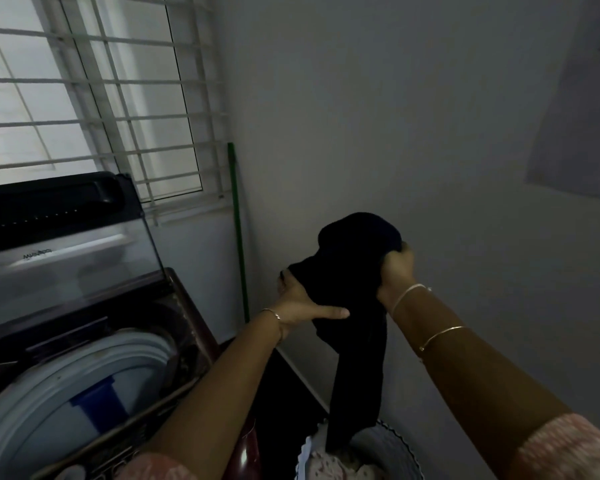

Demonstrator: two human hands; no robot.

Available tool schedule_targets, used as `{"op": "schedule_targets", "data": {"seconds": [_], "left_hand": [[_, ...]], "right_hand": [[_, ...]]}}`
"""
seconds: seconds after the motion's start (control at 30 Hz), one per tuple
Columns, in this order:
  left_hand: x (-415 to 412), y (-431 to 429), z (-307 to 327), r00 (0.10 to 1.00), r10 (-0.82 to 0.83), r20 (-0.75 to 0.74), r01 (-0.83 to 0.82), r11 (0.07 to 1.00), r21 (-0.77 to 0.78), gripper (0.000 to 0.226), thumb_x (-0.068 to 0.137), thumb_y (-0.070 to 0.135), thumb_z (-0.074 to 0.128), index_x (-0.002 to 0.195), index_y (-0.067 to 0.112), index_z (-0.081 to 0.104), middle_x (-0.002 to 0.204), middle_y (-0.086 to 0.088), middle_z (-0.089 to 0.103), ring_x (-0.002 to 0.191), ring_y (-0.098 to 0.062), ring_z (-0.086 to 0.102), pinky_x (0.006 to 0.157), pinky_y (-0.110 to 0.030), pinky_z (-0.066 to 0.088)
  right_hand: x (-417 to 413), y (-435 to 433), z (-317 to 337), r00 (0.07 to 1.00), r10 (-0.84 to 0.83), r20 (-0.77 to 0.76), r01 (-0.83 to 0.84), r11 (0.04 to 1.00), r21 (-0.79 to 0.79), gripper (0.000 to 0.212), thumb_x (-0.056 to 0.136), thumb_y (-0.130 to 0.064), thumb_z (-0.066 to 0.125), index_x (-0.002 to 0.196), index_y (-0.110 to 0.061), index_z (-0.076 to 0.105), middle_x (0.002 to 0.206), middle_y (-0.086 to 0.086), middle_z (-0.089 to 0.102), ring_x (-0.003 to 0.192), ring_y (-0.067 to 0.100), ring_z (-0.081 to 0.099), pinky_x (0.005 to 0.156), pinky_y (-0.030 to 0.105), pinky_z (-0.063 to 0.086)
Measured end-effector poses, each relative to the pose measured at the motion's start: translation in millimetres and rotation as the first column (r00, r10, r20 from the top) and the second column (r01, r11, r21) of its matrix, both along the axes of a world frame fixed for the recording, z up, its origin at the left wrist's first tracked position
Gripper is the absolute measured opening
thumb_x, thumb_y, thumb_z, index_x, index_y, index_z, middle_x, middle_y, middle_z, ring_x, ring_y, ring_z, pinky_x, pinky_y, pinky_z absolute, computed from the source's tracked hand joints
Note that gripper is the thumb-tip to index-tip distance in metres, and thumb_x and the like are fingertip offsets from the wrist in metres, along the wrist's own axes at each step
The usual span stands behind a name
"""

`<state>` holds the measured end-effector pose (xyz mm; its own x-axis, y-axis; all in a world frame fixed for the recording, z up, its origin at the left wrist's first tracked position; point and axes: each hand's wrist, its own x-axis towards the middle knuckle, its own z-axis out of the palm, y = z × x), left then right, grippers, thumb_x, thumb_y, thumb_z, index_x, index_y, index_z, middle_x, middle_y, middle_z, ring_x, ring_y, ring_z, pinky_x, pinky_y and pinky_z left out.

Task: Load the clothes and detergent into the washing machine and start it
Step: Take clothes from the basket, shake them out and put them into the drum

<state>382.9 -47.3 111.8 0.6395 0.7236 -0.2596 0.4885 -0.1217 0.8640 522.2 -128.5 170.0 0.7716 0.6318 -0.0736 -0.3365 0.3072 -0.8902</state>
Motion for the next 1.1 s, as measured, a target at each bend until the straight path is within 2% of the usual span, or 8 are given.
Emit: {"op": "schedule_targets", "data": {"seconds": [0.13,0.23,0.37,0.5,0.7,0.77,0.9,1.1], "left_hand": [[16,-15,10,0.991,0.009,-0.136,0.037,0.945,0.325,0.168,0.039,0.062,0.087,0.139,0.019,-0.041,0.147,-0.004,-0.045,0.138,-0.022,-0.036,0.117,-0.052,-0.011],[26,-13,8,0.99,-0.104,-0.094,0.128,0.945,0.299,0.169,0.034,0.064,0.086,0.142,0.02,-0.037,0.157,0.0,-0.026,0.147,-0.021,-0.017,0.121,-0.044,-0.001],[29,-19,-1,0.993,-0.107,0.048,0.094,0.971,0.221,0.156,0.054,0.034,0.092,0.142,0.017,-0.036,0.159,0.0,0.003,0.146,-0.015,0.014,0.118,-0.027,0.011],[32,-25,-11,0.984,0.007,0.18,-0.039,0.984,0.175,0.154,0.055,0.024,0.092,0.142,0.019,-0.035,0.158,-0.004,0.012,0.145,-0.019,0.019,0.117,-0.032,0.018],[33,-5,-18,0.955,0.208,0.21,-0.237,0.964,0.119,0.108,0.049,0.046,0.09,0.141,0.021,0.038,0.134,0.003,0.053,0.125,-0.018,0.052,0.107,-0.033,0.042],[34,-1,-16,0.932,0.268,0.244,-0.291,0.955,0.06,0.095,0.052,0.043,0.089,0.134,0.019,0.047,0.13,0.002,0.058,0.12,-0.018,0.055,0.106,-0.034,0.044],[34,6,-8,0.857,0.369,0.36,-0.376,0.925,-0.052,0.073,0.061,0.03,0.086,0.125,0.02,0.053,0.115,0.004,0.061,0.106,-0.017,0.06,0.096,-0.03,0.048],[29,13,15,0.685,0.547,0.482,-0.434,0.837,-0.333,0.064,0.063,0.03,0.085,0.122,0.017,0.061,0.109,0.003,0.064,0.099,-0.018,0.062,0.093,-0.036,0.053]], "right_hand": [[-5,-2,12,0.998,0.069,-0.012,-0.07,0.996,-0.058,0.056,0.076,-0.024,0.04,0.128,-0.006,0.052,0.12,0.018,0.06,0.104,0.036,0.061,0.086,0.048,0.054],[-6,-1,17,0.992,0.128,-0.016,-0.129,0.989,-0.077,0.038,0.094,-0.021,0.036,0.123,-0.005,0.053,0.117,0.017,0.06,0.097,0.031,0.061,0.073,0.037,0.054],[0,3,13,0.977,0.201,-0.071,-0.208,0.972,-0.106,0.035,0.102,-0.023,0.028,0.103,-0.006,0.058,0.083,0.008,0.056,0.074,0.02,0.054,0.074,0.035,0.049],[-9,7,4,0.963,0.252,-0.099,-0.262,0.958,-0.119,0.036,0.104,-0.028,0.027,0.086,-0.011,0.054,0.08,0.005,0.053,0.07,0.017,0.051,0.058,0.028,0.049],[-19,13,13,0.912,0.385,-0.139,-0.397,0.916,-0.067,0.035,0.098,-0.034,0.044,0.106,-0.005,0.063,0.101,0.016,0.065,0.09,0.028,0.062,0.063,0.033,0.057],[-12,15,10,0.913,0.401,-0.08,-0.407,0.907,-0.106,0.039,0.097,-0.031,0.047,0.124,-0.006,0.057,0.122,0.017,0.061,0.104,0.03,0.061,0.075,0.037,0.058],[1,1,-5,0.851,0.5,0.163,-0.47,0.862,-0.188,0.024,0.095,-0.023,0.047,0.115,-0.02,0.061,0.114,0.002,0.063,0.103,0.014,0.06,0.072,0.024,0.052],[15,-12,-48,0.774,0.62,0.133,-0.539,0.754,-0.375,0.093,0.067,-0.005,0.072,0.147,-0.023,0.028,0.149,0.001,0.033,0.132,0.019,0.032,0.098,0.029,0.032]]}}
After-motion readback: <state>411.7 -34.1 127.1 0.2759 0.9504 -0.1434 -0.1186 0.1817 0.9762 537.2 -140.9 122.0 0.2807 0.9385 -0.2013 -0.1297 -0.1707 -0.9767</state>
